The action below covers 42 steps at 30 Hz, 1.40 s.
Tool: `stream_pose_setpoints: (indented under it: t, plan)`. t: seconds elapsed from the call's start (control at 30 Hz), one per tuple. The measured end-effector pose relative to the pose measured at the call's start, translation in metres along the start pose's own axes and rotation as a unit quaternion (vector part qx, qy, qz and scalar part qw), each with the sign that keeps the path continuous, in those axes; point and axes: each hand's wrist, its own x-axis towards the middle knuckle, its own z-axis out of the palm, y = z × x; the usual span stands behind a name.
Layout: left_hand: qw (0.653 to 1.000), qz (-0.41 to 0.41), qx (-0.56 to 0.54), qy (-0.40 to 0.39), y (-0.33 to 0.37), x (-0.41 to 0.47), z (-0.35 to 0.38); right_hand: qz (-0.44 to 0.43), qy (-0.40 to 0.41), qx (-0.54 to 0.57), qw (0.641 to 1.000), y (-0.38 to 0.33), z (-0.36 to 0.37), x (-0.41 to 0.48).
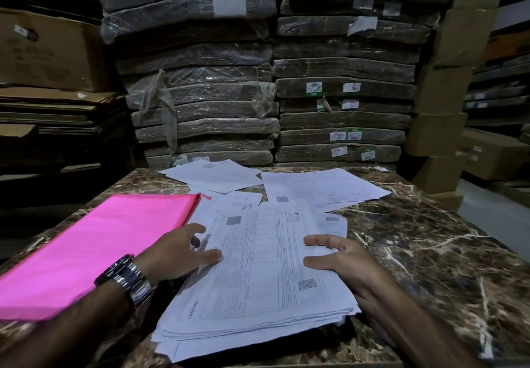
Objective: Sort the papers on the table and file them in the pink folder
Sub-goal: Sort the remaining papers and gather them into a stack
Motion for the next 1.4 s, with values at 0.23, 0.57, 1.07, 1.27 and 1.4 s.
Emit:
stream_pose_setpoints:
  t: [0.23,0.57,1.07,1.27,1.4]
  plan:
    - [0.995,-0.062,0.062,-0.040,0.010,-0.019,-0.011,0.001,-0.023,0.020,1.000,-0.003,-0.007,-0.014]
    - [0.966,-0.053,-0.249,-0.044,0.013,-0.032,0.004,0.022,-0.047,-0.050,0.997,-0.002,-0.005,-0.014]
    - [0.957,-0.030,-0.284,-0.051,0.019,-0.028,0.014,0.050,-0.058,-0.162,0.984,-0.019,-0.003,-0.014]
    - [0.955,0.008,-0.295,-0.001,0.012,-0.034,0.000,0.019,-0.075,-0.157,0.984,-0.027,0.002,-0.025]
    - [0.951,0.035,-0.307,0.009,0.010,-0.046,-0.018,-0.002,-0.095,-0.142,0.985,-0.032,0.010,-0.032]
